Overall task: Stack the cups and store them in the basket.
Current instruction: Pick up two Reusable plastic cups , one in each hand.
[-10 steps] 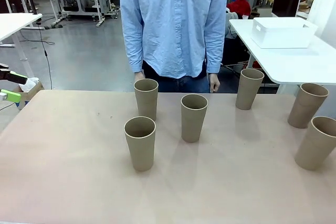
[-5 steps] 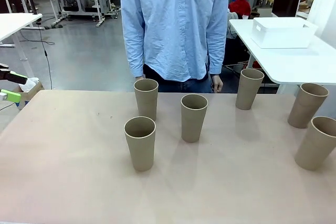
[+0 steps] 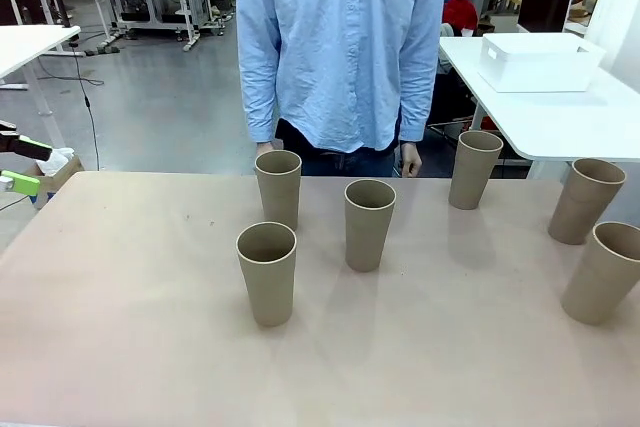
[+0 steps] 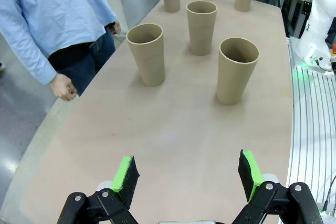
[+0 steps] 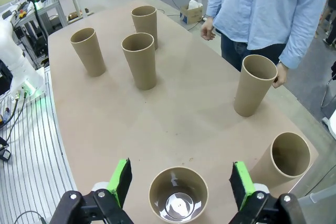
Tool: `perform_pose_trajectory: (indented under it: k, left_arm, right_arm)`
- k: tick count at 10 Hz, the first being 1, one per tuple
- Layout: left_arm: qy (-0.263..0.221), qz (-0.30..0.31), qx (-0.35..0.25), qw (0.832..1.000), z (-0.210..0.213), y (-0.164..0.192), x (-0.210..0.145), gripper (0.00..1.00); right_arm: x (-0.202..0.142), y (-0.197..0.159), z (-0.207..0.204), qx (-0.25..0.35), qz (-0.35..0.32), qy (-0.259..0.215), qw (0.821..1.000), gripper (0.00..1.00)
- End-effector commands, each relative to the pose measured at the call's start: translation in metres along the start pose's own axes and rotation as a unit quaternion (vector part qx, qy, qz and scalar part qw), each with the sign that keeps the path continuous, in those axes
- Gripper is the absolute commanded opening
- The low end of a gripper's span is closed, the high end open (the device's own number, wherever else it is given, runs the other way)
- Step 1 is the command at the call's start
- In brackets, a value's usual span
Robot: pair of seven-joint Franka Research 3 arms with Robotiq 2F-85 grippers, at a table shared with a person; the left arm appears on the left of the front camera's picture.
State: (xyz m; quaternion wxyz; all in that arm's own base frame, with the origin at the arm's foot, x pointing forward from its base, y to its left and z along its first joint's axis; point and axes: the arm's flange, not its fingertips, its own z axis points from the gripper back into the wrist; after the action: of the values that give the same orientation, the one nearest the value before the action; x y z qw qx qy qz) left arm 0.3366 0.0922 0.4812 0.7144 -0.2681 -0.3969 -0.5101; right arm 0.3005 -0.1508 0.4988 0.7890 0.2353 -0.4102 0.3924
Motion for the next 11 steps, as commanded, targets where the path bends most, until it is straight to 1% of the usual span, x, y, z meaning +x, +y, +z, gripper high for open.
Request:
perform_pose_trajectory:
  k: [1, 2, 3, 4, 5, 6, 7, 8, 9, 10, 11]
  left_arm:
    - [-0.01, -0.008, -0.001, 1.0, 0.0, 0.002, 0.0, 1.0]
    - [-0.01, -0.008, -0.001, 1.0, 0.0, 0.002, 0.0, 1.0]
    - [0.0, 0.0, 0.0, 1.0, 0.0, 0.0, 0.0, 1.0]
    - [0.001, -0.009, -0.033, 0.999, -0.011, 0.012, 0.001, 1.0]
    - [0.001, -0.013, -0.07, 0.997, -0.033, 0.024, -0.002, 1.0]
    - [-0.003, -0.016, -0.099, 0.995, -0.049, 0.031, -0.004, 1.0]
    - [-0.016, -0.018, -0.123, 0.992, -0.063, 0.034, -0.007, 1.0]
    - [-0.024, -0.019, -0.14, 0.99, -0.078, 0.036, -0.011, 1.0]
    - [-0.035, -0.019, -0.157, 0.987, -0.097, 0.037, -0.021, 1.0]
    - [-0.046, -0.021, -0.16, 0.986, -0.113, 0.037, -0.031, 1.0]
    - [-0.069, -0.03, -0.157, 0.985, -0.127, 0.039, -0.039, 1.0]
  right_arm:
    - [0.001, -0.003, 0.001, 0.002, 0.012, -0.012, 1.0, 1.0]
    - [0.001, -0.003, 0.001, 0.002, 0.012, -0.012, 1.0, 1.0]
    - [0.0, 0.0, 0.0, 0.0, 0.0, 0.0, 1.0, 1.0]
    - [0.008, -0.02, 0.01, 0.023, -0.001, 0.008, 1.0, 1.0]
    - [0.009, -0.047, 0.026, 0.071, 0.001, -0.012, 0.997, 1.0]
    - [0.006, -0.07, 0.039, 0.096, -0.005, -0.032, 0.995, 1.0]
    - [-0.004, -0.088, 0.048, 0.128, 0.005, -0.047, 0.991, 1.0]
    - [-0.016, -0.105, 0.053, 0.145, 0.017, -0.061, 0.987, 1.0]
    - [-0.031, -0.122, 0.054, 0.167, 0.032, -0.085, 0.982, 1.0]
    - [-0.044, -0.138, 0.047, 0.165, 0.045, -0.101, 0.98, 1.0]
    - [-0.058, -0.151, 0.031, 0.169, 0.055, -0.117, 0.977, 1.0]
